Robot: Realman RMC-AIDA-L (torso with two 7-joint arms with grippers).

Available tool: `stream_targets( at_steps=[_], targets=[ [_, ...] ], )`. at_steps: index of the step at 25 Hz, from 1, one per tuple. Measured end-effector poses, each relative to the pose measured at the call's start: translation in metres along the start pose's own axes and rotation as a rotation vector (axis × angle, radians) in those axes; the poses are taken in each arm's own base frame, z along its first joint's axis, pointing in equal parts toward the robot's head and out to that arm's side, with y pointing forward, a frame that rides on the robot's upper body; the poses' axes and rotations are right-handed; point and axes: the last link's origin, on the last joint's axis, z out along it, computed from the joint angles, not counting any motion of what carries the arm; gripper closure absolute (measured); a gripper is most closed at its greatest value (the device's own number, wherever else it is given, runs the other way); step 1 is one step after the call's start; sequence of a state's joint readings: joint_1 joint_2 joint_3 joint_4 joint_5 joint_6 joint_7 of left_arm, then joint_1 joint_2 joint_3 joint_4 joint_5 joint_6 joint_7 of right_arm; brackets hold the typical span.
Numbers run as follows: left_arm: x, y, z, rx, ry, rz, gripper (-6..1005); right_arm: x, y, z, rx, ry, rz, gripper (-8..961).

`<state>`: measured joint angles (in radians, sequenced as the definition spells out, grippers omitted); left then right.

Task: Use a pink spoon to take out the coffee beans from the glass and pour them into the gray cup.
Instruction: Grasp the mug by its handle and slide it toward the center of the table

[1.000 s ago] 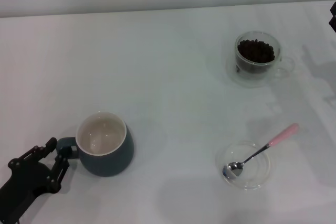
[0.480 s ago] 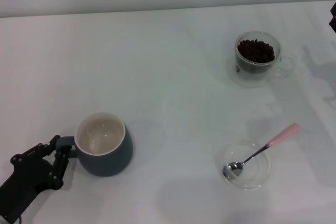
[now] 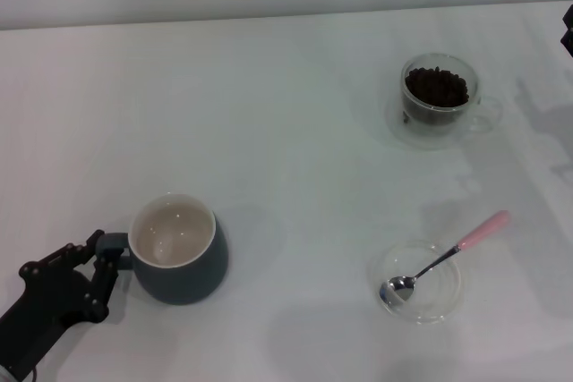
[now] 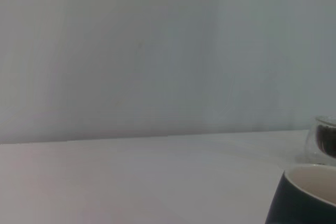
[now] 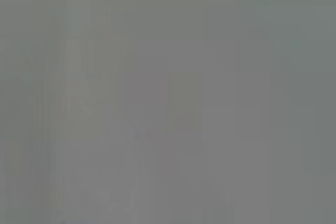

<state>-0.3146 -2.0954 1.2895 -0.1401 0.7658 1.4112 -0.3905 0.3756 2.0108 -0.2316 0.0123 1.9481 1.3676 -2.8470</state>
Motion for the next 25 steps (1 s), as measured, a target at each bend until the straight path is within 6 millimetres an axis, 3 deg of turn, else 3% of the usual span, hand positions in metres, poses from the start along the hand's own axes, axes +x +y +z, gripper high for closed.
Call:
stream_targets(
  at_steps=[11, 25],
  targets=[
    [0.014, -0.003, 0.017, -0.045, 0.034, 0.042, 832, 0.000, 0.000, 0.001, -0.001, 0.000, 0.000, 127],
    [0.029, 0.004, 0.061, -0.209, -0.029, 0.083, 837, 0.001, 0.000, 0.001, 0.000, 0.004, 0.000, 127]
  ],
)
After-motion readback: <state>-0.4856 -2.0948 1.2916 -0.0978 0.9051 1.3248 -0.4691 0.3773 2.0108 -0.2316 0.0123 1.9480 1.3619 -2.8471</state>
